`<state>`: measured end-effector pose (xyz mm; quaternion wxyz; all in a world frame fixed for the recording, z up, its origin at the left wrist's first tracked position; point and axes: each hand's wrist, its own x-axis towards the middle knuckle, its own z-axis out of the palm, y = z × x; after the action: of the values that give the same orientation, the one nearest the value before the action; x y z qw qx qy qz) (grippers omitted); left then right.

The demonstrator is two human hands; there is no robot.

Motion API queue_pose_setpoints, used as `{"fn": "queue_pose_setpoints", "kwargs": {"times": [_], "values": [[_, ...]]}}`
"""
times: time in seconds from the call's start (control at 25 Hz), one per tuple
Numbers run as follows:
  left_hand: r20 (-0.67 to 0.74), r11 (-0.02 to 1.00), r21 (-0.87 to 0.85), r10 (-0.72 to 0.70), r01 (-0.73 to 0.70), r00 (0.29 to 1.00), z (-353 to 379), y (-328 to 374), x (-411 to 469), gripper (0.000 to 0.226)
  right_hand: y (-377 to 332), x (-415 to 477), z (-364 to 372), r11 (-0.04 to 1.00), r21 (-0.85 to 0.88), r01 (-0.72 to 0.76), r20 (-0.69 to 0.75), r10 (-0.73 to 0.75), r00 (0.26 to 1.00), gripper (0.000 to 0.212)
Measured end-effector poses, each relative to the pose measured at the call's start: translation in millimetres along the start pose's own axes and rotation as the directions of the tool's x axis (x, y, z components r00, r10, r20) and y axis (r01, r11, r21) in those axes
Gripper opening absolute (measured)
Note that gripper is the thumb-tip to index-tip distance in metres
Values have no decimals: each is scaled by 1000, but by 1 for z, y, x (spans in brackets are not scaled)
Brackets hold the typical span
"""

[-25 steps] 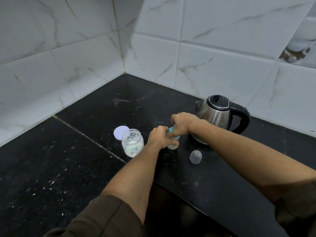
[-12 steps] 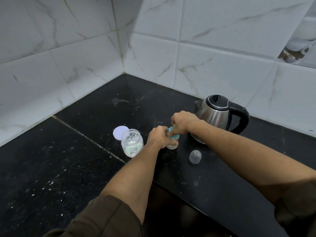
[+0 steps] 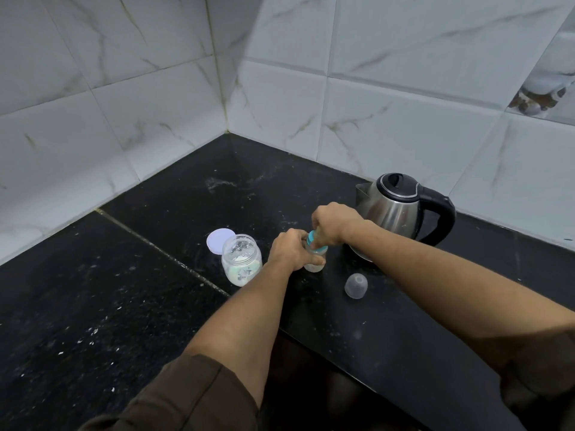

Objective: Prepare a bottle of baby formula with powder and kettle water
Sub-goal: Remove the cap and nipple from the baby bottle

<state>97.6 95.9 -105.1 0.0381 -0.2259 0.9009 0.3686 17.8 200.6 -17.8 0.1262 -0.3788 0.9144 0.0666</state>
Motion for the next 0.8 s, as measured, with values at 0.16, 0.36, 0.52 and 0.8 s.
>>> {"fn": "queue_pose_setpoints", "kwargs": {"times": [0.16, 0.36, 0.52, 0.8], "values": [[14, 1000, -12, -12, 12, 1000, 0, 0, 1, 56, 0, 0, -4, 994, -8, 112, 70, -112, 991, 49], [1, 1000, 3, -10, 10, 1000, 0, 0, 1, 43, 2, 1, 0, 998, 11, -57, 14, 57, 998, 56], [1, 1000, -13, -22, 22, 1000, 1, -1, 2, 60, 3, 2, 0, 997, 10, 72, 72, -72, 995, 41], [-8, 999, -38, 5, -5, 1000, 6, -2, 2, 61, 10, -7, -19, 985, 142, 93, -94, -80, 992, 51]]}}
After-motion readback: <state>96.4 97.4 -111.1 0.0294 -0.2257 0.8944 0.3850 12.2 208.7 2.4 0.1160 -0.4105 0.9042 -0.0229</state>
